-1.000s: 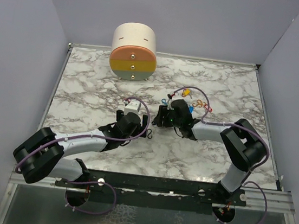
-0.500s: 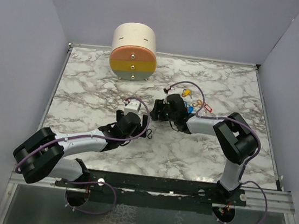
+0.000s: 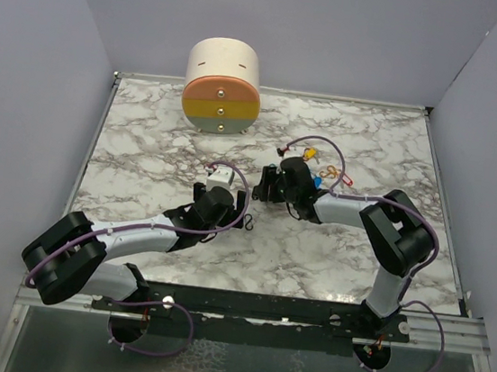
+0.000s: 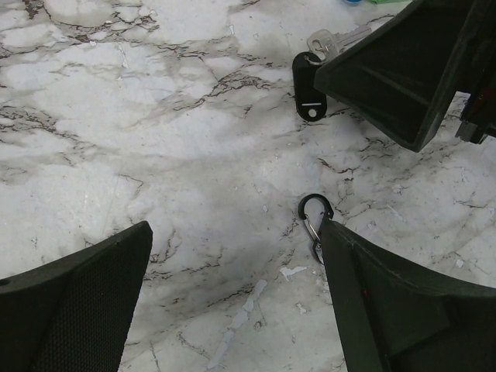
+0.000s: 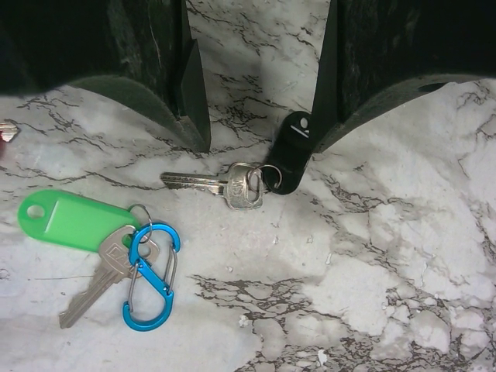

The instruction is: Put the keys on the keyring

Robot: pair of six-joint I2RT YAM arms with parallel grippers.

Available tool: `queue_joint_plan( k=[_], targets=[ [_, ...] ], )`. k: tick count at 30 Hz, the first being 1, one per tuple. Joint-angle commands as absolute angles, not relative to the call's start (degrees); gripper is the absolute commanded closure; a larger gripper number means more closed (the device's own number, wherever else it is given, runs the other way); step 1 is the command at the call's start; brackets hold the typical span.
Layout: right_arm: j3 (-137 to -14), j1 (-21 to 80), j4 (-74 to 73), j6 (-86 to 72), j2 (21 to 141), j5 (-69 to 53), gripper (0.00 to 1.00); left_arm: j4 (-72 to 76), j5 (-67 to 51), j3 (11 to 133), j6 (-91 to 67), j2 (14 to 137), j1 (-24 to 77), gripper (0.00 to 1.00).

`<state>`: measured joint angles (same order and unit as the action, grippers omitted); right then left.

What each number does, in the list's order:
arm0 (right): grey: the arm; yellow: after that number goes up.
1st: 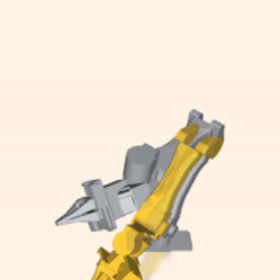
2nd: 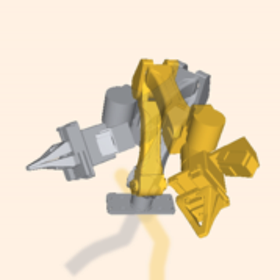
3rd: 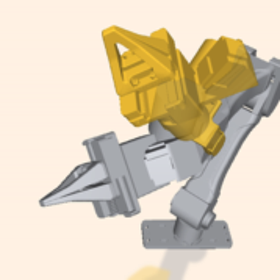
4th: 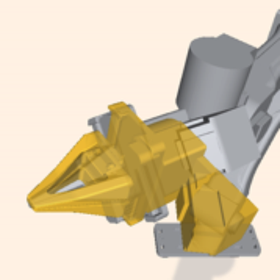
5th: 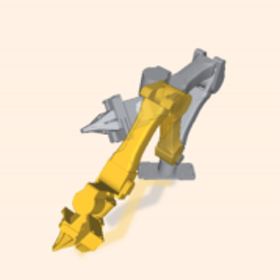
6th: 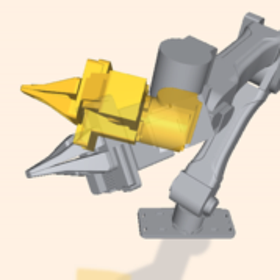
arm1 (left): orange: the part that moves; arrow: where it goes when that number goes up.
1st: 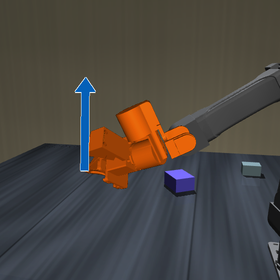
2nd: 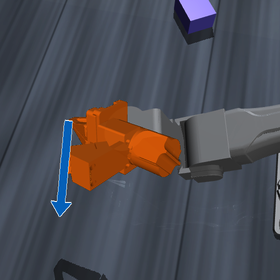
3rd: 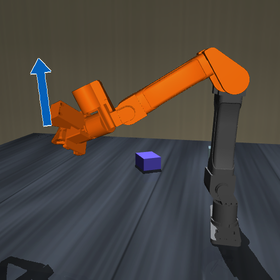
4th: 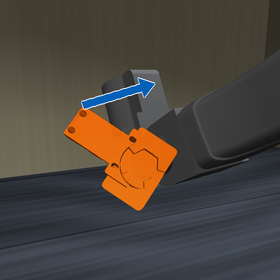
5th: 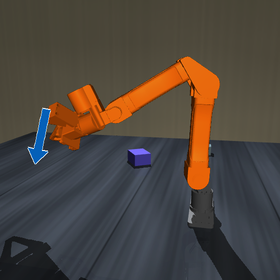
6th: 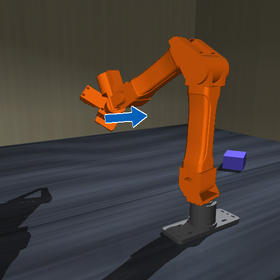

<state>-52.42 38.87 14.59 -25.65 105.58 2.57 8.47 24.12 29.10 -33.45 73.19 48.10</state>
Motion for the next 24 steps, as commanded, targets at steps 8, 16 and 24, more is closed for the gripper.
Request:
queue_joint_plan(
  k=[8,16,24],
  targets=[
    [-58.97,37.63,13.58,-23.26,111.36,2.68,0.45,8.75,25.85,29.26,-33.02,72.73,48.25,0.09],
    [-64.37,37.26,13.32,-22.22,115.48,0.94,0.45,8.61,26.4,29.09,-32.88,72.75,48.24,0.09],
    [-68.51,37.16,13.45,-21.55,118.34,-2.3,0.45,8.44,26.45,29.1,-32.86,72.8,48.16,0.09]
  ],
)
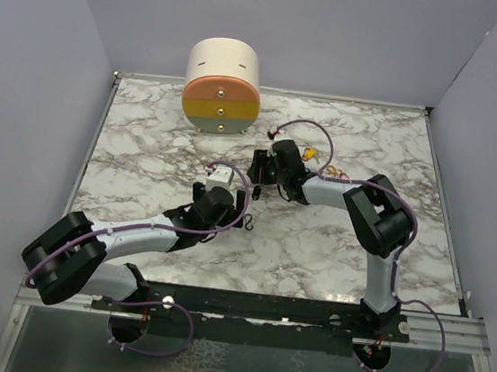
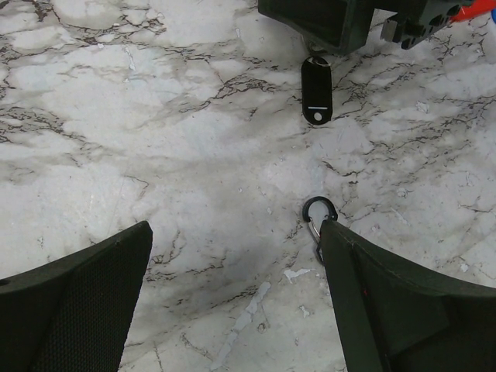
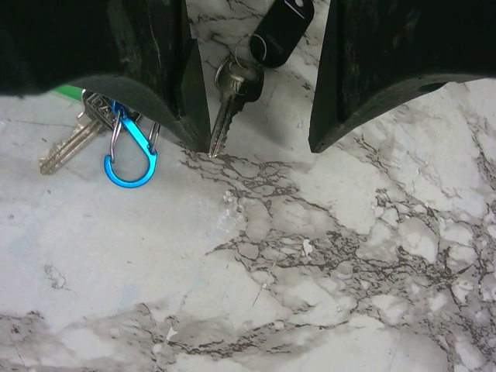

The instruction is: Put the keys on the keyring

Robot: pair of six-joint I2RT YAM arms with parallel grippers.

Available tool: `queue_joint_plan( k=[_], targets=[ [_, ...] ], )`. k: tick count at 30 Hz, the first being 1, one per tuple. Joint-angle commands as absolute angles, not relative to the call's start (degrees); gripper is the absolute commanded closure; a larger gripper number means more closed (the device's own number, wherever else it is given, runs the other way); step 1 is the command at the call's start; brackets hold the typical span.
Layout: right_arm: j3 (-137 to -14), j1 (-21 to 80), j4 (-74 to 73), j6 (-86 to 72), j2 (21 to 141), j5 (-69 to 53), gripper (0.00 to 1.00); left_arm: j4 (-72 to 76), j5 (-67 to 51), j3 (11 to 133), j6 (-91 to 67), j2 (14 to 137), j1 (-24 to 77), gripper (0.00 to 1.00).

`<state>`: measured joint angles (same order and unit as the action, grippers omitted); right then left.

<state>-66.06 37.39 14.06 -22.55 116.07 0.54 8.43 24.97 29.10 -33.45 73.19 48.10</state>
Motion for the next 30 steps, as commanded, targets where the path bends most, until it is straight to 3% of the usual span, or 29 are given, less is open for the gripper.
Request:
queue_joint_plan(
  k=[1,13,30],
  targets=[
    [-69.0,37.15,13.45,-21.55,118.65,-2.74,0.45,8.41,26.53,29.17,-32.85,72.73,48.16,0.09],
    [-69.52,36.97,14.2,-22.85,118.31,-0.62,0.45,7.39,27.08,28.77,-33.05,71.56,48.16,0.09],
    [-58.25,33.93,14.66,-25.58,107.78,-1.83,0.45,7.4,27.19,28.39,-33.31,70.99,48.16,0.09]
  ],
)
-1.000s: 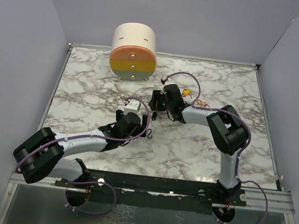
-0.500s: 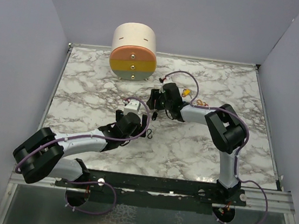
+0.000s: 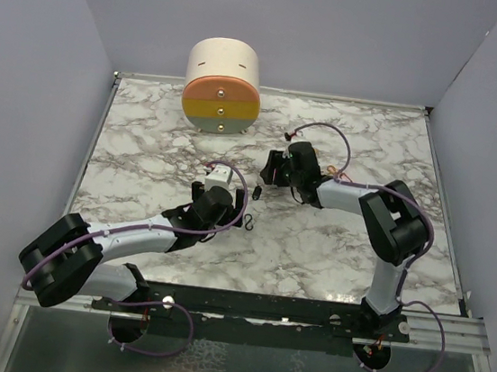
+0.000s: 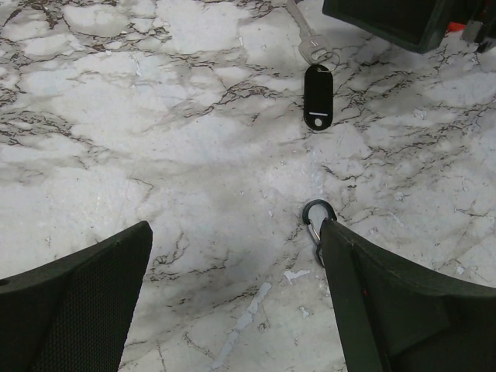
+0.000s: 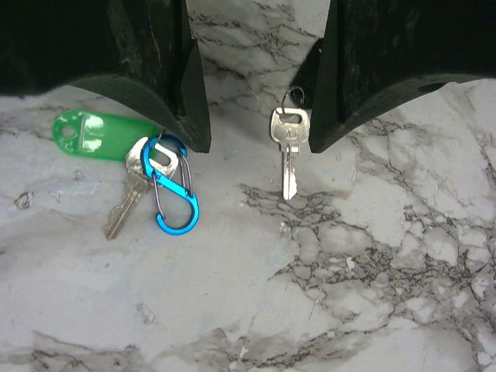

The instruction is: Put the keys on the keyring

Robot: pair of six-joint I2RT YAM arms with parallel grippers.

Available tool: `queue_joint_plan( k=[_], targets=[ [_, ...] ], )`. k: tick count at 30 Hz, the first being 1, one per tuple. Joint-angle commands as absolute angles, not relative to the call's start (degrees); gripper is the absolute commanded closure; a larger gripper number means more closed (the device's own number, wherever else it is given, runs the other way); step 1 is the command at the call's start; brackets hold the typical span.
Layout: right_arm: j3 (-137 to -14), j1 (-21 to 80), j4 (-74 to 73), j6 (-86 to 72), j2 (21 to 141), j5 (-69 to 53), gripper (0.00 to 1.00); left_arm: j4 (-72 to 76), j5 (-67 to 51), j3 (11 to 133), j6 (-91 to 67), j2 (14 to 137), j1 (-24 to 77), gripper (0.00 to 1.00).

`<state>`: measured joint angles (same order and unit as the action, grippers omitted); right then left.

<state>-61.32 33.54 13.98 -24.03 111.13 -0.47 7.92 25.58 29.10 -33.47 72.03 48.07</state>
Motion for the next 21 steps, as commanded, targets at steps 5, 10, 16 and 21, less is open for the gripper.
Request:
queue_joint_plan(
  k=[5,10,16,21],
  targets=[
    [-53.13,33.93,16.42,-27.43,103.71,-5.55,0.46,7.54,27.08,28.3,-33.22,70.85,48.16,0.09],
    [-50.4,33.93,17.5,-29.16,101.62,-8.17,0.47,7.89,26.54,28.0,-33.32,70.56,48.16,0.09],
    [-49.79,33.93,19.55,-33.17,103.36,-12.21,0.47,7.78,26.56,27.78,-33.31,69.6,48.16,0.09],
    [-50.84,33.91,20.39,-35.09,105.62,-12.66,0.48,7.41,26.75,27.78,-33.17,69.18,48.16,0.09]
  ],
)
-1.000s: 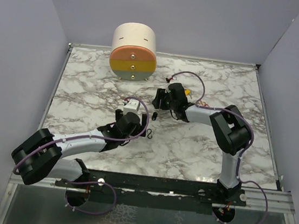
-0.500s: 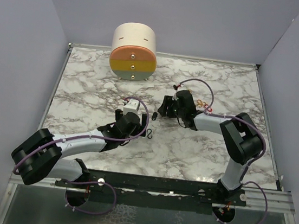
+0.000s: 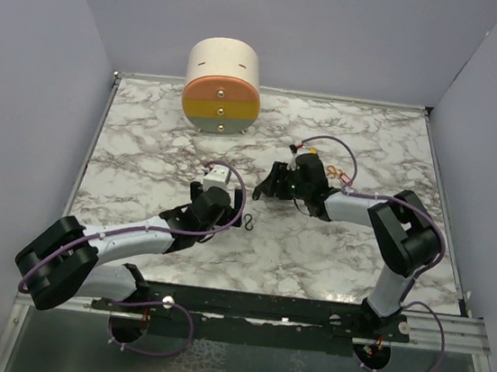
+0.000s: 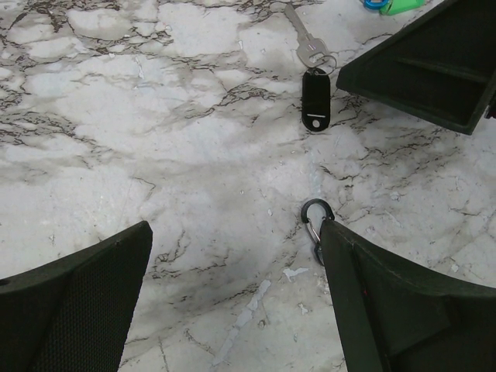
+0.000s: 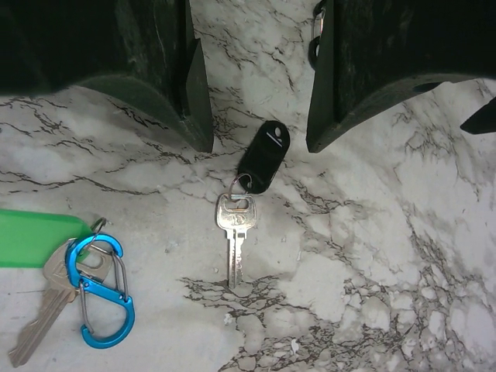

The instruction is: Put the keys on the keyring

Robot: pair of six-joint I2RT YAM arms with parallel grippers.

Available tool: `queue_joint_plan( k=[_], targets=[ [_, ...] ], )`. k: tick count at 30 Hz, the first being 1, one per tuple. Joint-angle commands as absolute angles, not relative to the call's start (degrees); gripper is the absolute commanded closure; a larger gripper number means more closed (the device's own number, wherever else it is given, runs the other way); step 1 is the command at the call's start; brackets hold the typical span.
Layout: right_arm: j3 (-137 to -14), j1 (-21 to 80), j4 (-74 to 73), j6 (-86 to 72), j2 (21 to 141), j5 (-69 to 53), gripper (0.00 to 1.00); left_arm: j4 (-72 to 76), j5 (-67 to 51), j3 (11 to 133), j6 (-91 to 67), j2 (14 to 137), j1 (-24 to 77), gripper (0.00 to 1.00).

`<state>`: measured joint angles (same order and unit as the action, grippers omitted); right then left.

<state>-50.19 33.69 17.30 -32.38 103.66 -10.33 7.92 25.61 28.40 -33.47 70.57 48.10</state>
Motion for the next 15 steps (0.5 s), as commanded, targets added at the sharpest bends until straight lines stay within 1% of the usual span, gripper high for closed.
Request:
queue_joint_plan(
  k=[1,15],
  targets=[
    [-51.11,33.88,20.37,-35.27,105.99,-12.73,0.48,7.42,26.72,27.77,-33.18,69.11,48.16,0.09],
    [-53.32,33.92,21.78,-39.61,111.19,-13.08,0.51,7.89,26.36,28.12,-33.1,69.85,48.16,0.09]
  ],
)
